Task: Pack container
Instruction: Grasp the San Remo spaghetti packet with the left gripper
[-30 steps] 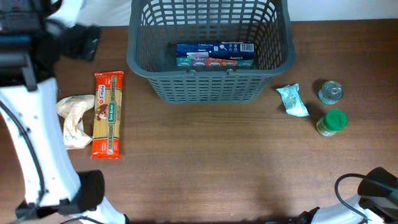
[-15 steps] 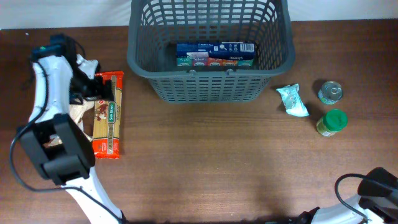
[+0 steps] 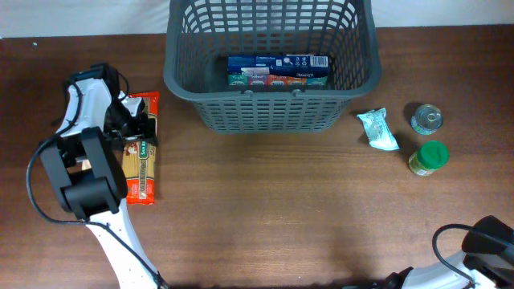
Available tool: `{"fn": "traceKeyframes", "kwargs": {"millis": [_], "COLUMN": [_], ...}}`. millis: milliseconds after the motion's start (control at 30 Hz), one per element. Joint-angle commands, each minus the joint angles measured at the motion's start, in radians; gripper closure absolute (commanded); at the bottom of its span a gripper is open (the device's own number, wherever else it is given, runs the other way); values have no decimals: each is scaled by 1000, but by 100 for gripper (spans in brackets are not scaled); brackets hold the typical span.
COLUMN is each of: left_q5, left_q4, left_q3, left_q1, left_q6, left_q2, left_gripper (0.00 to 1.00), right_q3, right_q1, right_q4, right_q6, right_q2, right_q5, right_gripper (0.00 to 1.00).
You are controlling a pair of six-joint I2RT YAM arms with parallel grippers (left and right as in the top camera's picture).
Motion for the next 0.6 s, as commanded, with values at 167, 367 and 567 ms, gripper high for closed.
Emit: {"fn": "traceKeyframes", "kwargs": {"millis": [167,367,567], "left_q5": [15,-36,-37], "left_q4": [8,-108,-277], "left_q3": [-6,79,418], "left_q1": [0,1,0], "left_q6": [-8,-8,-8], "left_q2": [37,37,34], "left_gripper": [98,98,98], "right_q3": [-3,-3,-3], "right_q1": [-3,-3,-3], "right_q4": [-6,-6,-6], "right_q6": [4,4,4], "right_q2": [-5,-5,-5], "right_q5": [-9,-10,-10], "right_gripper": [1,1,1]}}
